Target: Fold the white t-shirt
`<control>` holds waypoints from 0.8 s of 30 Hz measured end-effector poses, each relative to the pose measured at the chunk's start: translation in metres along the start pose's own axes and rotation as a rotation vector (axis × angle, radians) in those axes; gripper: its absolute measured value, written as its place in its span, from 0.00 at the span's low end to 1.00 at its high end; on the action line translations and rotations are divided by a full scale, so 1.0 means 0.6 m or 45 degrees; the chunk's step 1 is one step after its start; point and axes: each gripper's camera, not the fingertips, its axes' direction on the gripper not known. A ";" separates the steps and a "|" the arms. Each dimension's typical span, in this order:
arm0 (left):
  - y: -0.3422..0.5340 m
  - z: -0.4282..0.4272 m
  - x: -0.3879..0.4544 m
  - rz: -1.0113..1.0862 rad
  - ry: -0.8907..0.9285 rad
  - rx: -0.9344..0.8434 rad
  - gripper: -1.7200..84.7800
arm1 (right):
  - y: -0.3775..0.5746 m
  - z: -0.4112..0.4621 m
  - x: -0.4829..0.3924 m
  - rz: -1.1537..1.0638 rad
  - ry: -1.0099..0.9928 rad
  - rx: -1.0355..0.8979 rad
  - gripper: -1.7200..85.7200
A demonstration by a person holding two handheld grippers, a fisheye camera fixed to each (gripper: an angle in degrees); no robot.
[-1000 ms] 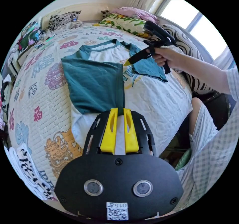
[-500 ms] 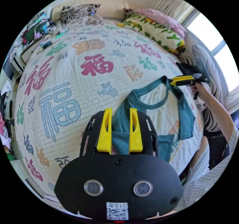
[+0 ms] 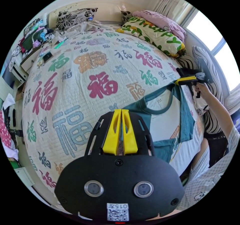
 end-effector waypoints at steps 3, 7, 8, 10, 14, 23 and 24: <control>-0.030 -0.032 0.004 -0.016 -0.067 0.064 0.01 | -0.010 -0.057 -0.008 0.048 0.055 0.084 0.01; -0.042 -0.093 -0.014 -0.166 -0.072 0.301 0.01 | -0.015 -0.152 -0.004 0.179 0.080 0.289 0.01; -0.040 -0.105 -0.016 -0.194 -0.058 0.330 0.02 | -0.014 -0.163 -0.003 0.193 0.068 0.298 0.01; -0.028 -0.117 -0.009 -0.178 -0.043 0.353 0.02 | 0.001 -0.194 -0.005 0.204 0.019 0.308 0.01; 0.049 -0.148 0.031 0.000 -0.065 0.372 0.02 | 0.067 -0.230 -0.028 0.095 -0.003 0.313 0.01; 0.420 -0.218 0.169 0.232 0.157 0.378 0.02 | 0.427 -0.292 -0.141 -0.213 -0.265 0.308 0.01; 0.447 -0.214 0.177 0.230 0.174 0.364 0.02 | 0.476 -0.286 -0.159 -0.222 -0.276 0.289 0.01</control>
